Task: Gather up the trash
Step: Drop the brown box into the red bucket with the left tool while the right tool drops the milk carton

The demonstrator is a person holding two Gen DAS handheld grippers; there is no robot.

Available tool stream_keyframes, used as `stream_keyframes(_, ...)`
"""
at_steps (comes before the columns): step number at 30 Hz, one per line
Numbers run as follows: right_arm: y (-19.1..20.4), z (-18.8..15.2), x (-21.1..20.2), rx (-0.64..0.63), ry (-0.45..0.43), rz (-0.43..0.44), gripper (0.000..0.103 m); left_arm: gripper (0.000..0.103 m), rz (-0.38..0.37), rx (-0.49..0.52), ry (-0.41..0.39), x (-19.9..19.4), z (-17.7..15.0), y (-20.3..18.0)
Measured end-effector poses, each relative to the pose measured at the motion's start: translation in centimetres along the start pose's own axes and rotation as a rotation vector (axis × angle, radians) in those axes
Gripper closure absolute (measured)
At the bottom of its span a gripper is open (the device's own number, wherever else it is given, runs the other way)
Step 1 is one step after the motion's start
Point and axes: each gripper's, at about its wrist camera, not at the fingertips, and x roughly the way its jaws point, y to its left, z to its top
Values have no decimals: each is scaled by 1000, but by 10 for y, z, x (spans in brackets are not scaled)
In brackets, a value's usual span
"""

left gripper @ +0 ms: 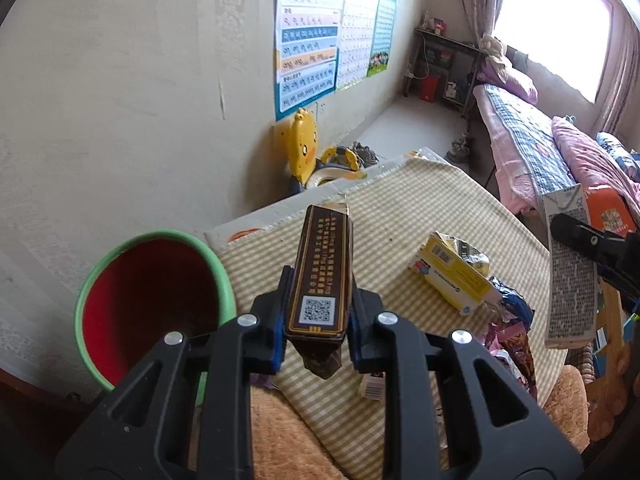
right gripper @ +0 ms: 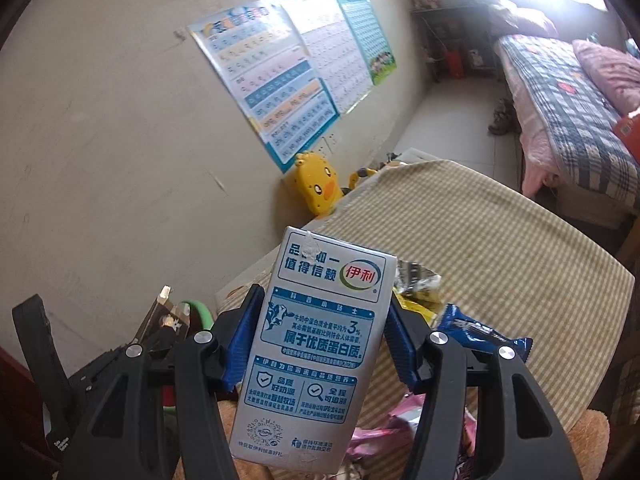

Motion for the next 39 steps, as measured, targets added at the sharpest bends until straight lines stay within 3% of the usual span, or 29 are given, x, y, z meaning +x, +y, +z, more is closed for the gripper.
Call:
stream_keyframes(17,57,-15,8,-135,26,16,47,80,57,-73,-62,-20,-5,45)
stream_keyframes(39,135,-36,62,-280,128,85,47,81,143,-220,-43,-17,-25,130)
